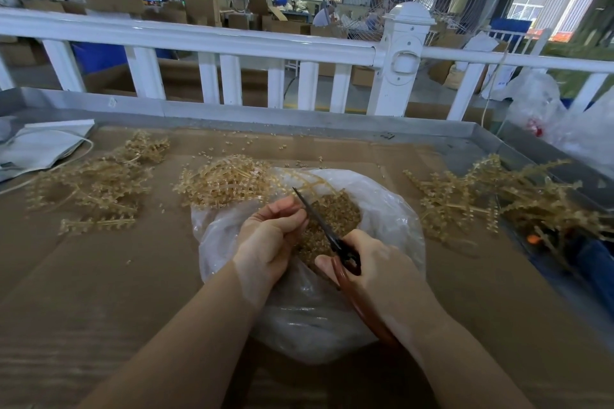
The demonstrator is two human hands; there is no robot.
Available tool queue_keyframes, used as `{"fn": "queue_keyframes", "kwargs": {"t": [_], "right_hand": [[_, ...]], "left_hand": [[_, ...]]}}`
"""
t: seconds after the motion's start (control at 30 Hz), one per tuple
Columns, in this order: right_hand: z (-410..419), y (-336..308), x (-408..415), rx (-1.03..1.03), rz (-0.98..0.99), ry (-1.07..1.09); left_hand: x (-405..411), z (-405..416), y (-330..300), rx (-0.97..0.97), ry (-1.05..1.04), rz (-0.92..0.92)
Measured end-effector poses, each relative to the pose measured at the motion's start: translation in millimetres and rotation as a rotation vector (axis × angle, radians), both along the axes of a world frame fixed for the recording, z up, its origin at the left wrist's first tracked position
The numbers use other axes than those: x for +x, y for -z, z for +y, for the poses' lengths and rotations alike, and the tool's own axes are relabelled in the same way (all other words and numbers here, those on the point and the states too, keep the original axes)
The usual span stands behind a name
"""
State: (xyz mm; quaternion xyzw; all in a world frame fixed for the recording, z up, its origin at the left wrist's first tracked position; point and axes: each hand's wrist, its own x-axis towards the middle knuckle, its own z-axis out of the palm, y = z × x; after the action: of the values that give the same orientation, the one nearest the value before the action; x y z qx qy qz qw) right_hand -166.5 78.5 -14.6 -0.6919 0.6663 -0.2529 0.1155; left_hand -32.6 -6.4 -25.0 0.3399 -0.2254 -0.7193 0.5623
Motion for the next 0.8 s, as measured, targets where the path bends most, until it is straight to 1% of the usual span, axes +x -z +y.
{"fn": "queue_keyframes", "kwargs": {"t": [0.23,0.33,0.4,0.53,0.8], "right_hand": [[0,-1,1,-0.006,-0.002,0.026],[-2,-1,1,0.003,-0.012,0.028],[-2,1,0,-0.001,-0.005,0.030],[-1,4,0,-0.027,0.025,0.040],[2,10,1,-0.119,0.116,0.040]], "left_hand": [[0,1,4,-0.056,0.066,-0.143],[1,2,4,-0.065,0.070,-0.169],[0,1,4,-0.059,0.060,-0.160],[-1,-1,3,0.002,0.047,-0.058],[-4,-3,10,-0.056,-0.058,-0.030]]}}
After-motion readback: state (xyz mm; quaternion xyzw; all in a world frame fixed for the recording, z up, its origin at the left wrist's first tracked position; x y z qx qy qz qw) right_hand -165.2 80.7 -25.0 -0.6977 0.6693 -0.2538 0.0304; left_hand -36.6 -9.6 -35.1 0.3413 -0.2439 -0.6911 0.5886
